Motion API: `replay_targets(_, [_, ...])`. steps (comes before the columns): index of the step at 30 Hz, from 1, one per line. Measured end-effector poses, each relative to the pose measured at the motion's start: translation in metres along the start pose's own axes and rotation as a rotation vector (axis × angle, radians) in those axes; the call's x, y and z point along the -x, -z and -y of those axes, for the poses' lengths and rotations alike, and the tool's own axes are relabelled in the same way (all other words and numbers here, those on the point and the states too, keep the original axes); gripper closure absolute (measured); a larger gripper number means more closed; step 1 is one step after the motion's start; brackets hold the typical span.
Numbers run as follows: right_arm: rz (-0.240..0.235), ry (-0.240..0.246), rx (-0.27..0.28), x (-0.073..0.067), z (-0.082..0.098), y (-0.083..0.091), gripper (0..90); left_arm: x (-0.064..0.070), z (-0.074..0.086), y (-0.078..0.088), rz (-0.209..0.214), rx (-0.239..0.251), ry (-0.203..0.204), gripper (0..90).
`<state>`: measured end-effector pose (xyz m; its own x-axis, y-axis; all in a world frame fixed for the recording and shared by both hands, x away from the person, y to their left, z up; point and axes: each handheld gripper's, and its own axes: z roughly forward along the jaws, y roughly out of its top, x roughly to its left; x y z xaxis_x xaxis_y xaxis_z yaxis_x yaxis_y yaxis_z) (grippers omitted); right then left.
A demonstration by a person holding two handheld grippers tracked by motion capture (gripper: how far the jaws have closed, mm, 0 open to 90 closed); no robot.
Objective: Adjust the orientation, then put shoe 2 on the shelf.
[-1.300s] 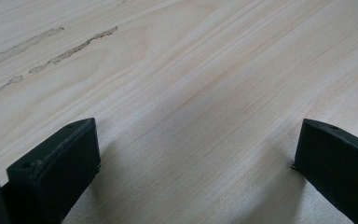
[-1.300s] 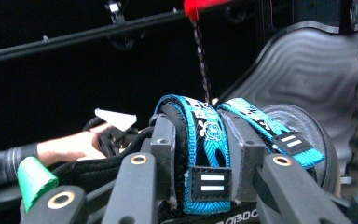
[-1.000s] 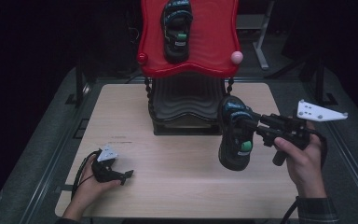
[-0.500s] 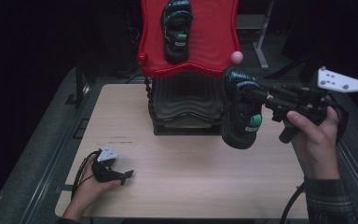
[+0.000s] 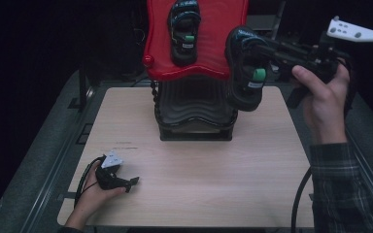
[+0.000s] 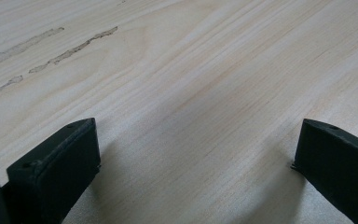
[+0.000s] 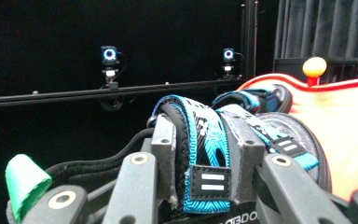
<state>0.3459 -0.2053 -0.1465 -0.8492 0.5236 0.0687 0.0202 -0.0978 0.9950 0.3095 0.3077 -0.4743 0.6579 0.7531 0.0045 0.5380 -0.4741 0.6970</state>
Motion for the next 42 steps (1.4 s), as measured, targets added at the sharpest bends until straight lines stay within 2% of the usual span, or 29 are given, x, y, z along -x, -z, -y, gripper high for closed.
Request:
replay_targets(10, [0.026,-0.005,-0.011,0.031,-0.012,-0.038,67.4,0.000,0.000,0.000,0.001,-0.001,-0.001,0.0])
replay_targets(12, [0.028,-0.010,-0.013,0.034,-0.013,-0.041,67.4,0.000,0.000,0.000,0.002,-0.001,-0.001,0.0])
replay_targets(13, [0.039,-0.015,-0.012,0.044,-0.013,-0.050,67.4,0.000,0.000,0.000,0.001,0.000,-0.001,0.0])
replay_targets(24, [0.053,-0.038,-0.021,0.084,-0.018,-0.088,67.4,0.000,0.000,0.000,0.004,-0.002,-0.002,0.0])
replay_targets(25, [0.053,-0.038,-0.021,0.084,-0.018,-0.088,67.4,0.000,0.000,0.000,0.004,-0.002,-0.002,0.0])
replay_targets(26, [0.056,-0.038,-0.031,0.093,-0.018,-0.097,67.3,0.000,0.000,0.000,0.003,0.000,-0.002,0.0])
replay_targets(27, [0.056,-0.038,-0.031,0.093,-0.018,-0.097,67.3,0.000,0.000,0.000,0.003,0.000,-0.002,0.0])
replay_targets(28, [0.059,-0.037,-0.039,0.101,-0.019,-0.104,67.3,0.000,0.000,0.000,0.004,0.000,-0.002,0.0])
replay_targets(29, [0.059,-0.037,-0.039,0.101,-0.019,-0.104,67.3,0.000,0.000,0.000,0.004,0.000,-0.002,0.0])
replay_targets(31, [0.059,-0.037,-0.047,0.110,-0.019,-0.114,67.3,0.000,0.000,0.000,0.003,0.001,-0.002,0.0])
replay_targets(35, [0.057,-0.033,-0.060,0.118,-0.019,-0.126,67.3,0.000,0.000,0.000,0.004,0.003,0.000,0.0])
replay_targets(38, [0.071,-0.022,-0.087,0.120,-0.019,-0.133,67.3,0.000,0.000,0.000,0.004,0.003,-0.001,0.0])
replay_targets(42, [0.066,-0.014,-0.099,0.120,-0.016,-0.138,67.3,0.000,0.000,0.000,0.006,0.003,-0.004,0.0])
